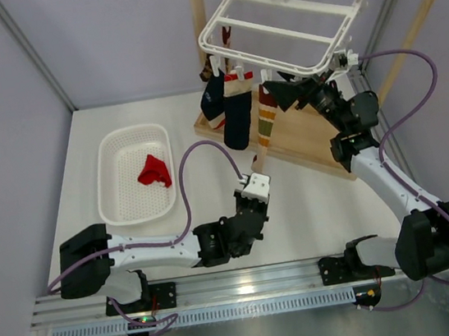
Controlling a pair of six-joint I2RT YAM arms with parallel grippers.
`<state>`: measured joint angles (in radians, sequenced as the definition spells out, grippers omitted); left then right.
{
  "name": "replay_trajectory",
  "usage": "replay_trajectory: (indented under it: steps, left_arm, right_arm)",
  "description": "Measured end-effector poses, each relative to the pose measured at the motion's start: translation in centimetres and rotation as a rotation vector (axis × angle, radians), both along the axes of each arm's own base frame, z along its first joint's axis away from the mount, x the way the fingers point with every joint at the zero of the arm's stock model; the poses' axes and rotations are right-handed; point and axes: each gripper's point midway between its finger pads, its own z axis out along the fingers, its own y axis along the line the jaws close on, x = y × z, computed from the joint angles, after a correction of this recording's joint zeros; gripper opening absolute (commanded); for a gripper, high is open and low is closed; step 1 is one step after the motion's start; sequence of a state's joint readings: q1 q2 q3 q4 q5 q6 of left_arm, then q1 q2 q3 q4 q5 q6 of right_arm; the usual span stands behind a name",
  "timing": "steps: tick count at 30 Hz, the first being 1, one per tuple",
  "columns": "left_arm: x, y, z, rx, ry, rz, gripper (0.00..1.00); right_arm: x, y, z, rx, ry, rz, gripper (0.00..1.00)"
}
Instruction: Remove the socks clipped to the hanger
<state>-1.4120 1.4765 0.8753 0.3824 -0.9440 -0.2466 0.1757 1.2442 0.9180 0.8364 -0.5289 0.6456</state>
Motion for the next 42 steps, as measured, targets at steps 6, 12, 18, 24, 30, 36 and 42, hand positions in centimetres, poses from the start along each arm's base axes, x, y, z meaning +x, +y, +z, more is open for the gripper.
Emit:
replay_trajectory:
  steps: [6,12,18,24,30,36,42]
  left_arm:
    - [0.1,0.2,0.0,0.001,0.0,0.011,0.0]
    - [0.1,0.3,-0.2,0.007,0.002,0.018,0.0]
    - [0.0,0.3,-0.2,0.007,0.002,0.016,0.0]
    - [-0.2,0.2,-0.2,0.007,0.002,0.01,0.0]
    - [-0.4,0.0,-0.1,0.006,0.002,0.004,0.0]
    - [-0.8,-0.2,-0.2,0.006,0.002,-0.007,0.0]
    - [-1.1,-0.3,-0.2,0.006,0.002,-0.015,0.0]
  right_arm:
    - [-1.2,0.8,0.1,0.009,-0.007,0.017,0.91]
    - [-4.3,0.5,-0.4,0.003,-0.03,-0.057,0.92]
    - [-5.3,-1.2,0.2,-0.01,-0.071,-0.161,0.92]
    - [-3.3,-1.3,-0.8,-0.053,-0.017,-0.205,0.92]
    - [-1.5,-1.1,-0.8,-0.077,0.008,-0.226,0.92]
    - [-0.2,-0.4,-0.8,-0.092,0.02,-0.224,0.92]
    - [0.6,0.0,-0.2,-0.099,0.013,-0.226,0.91]
